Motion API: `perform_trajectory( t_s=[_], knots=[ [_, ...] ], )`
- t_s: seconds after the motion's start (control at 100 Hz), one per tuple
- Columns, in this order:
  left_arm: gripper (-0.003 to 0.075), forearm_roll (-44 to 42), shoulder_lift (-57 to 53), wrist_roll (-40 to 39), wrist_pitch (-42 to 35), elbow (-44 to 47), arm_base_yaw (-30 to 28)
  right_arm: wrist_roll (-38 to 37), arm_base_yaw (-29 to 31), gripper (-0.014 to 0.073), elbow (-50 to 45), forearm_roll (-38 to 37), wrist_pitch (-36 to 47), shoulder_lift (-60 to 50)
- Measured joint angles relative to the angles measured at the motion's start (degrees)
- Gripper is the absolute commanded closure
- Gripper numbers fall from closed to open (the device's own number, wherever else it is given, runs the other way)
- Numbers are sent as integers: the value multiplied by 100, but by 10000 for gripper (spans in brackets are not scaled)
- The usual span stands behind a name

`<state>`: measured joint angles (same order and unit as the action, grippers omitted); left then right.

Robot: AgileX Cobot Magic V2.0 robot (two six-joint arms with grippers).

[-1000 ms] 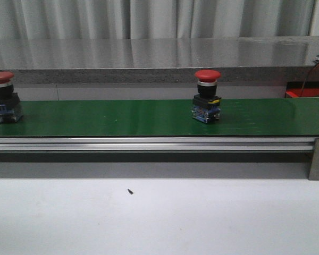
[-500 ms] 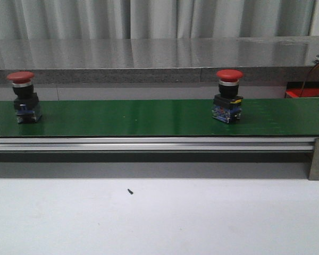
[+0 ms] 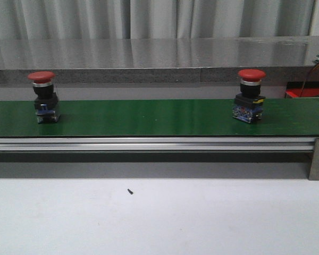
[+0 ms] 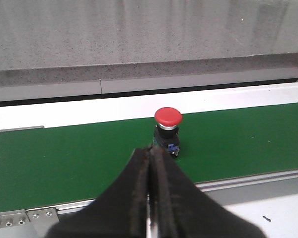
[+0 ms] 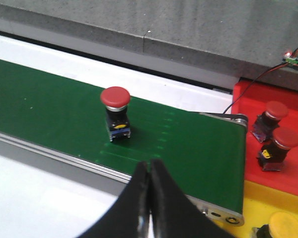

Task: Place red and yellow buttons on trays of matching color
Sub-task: 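Lower the right gripper onto the first red button at the belt end, then lift the red button with the right gripper into the red tray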

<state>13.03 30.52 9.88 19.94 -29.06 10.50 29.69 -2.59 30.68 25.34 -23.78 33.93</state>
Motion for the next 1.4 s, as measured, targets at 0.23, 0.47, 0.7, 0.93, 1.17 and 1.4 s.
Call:
perform_trajectory(
  t_s=[0.23, 0.47, 0.7, 0.93, 1.17, 1.4],
  knots=[
    [740, 0, 0, 0, 0, 0, 0, 0, 0, 90, 945, 0, -803, 1280],
    [740, 0, 0, 0, 0, 0, 0, 0, 0, 90, 1955, 0, -1272, 2944],
    [740, 0, 0, 0, 0, 0, 0, 0, 0, 90, 2871, 0, -1511, 4274],
    [740, 0, 0, 0, 0, 0, 0, 0, 0, 90, 3472, -98, -1511, 5154],
    [740, 0, 0, 0, 0, 0, 0, 0, 355, 90, 3627, -178, -1511, 5674],
    [740, 0, 0, 0, 0, 0, 0, 0, 611, 163, 3627, -204, -1501, 5966]
  ],
)
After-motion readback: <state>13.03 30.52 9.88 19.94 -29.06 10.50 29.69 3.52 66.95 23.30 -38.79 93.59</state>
